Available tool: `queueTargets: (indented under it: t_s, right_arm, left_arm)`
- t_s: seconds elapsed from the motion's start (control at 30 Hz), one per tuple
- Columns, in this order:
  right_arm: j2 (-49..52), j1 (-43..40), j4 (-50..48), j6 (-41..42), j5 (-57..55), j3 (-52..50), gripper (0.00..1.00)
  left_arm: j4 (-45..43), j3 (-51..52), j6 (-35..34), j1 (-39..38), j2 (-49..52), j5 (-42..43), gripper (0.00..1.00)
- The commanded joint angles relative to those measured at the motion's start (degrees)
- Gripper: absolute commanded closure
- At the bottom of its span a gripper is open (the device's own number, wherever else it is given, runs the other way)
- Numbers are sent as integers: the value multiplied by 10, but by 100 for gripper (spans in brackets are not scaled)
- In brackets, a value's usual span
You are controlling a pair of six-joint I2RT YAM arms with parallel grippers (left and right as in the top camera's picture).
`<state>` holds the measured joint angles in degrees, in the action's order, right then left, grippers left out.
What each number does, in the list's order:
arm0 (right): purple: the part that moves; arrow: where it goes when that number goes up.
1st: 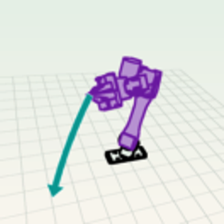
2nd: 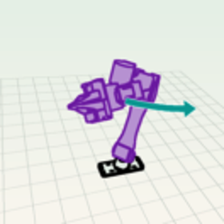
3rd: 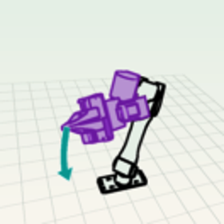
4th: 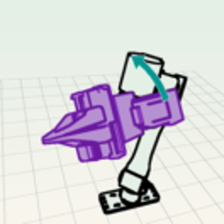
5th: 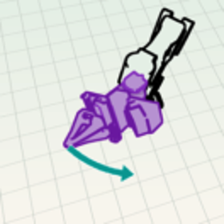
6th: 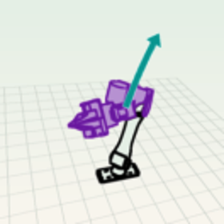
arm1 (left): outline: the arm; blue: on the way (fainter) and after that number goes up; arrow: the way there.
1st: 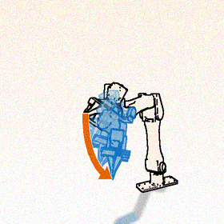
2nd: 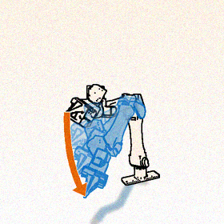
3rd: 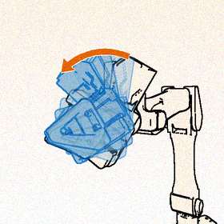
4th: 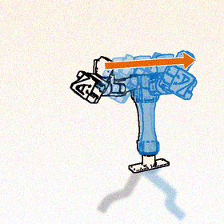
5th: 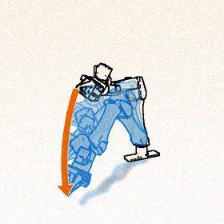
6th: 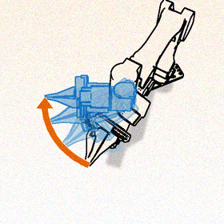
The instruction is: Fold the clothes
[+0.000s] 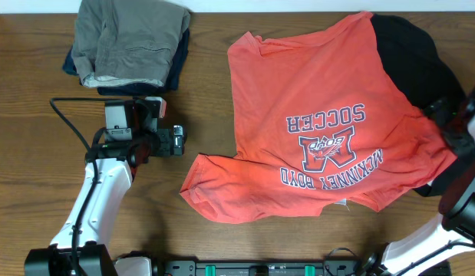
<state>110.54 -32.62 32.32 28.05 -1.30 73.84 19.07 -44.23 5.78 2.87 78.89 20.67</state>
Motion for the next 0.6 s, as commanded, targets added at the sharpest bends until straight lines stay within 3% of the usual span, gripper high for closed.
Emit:
queueTargets:
  t_s: [0.0,0.2,0.57]
  right_arm:
    - [6,-41,-9,11,-1,3,1]
    - [7,-94,-2,-14,52,2,3]
    - [29,-70,-24,-61,97,-19,44]
  left_arm:
    - [1,-10,-5,-1,1,3,2]
    - [1,-10,-5,-1,1,3,2]
    - [1,-10,-5,-1,1,3,2]
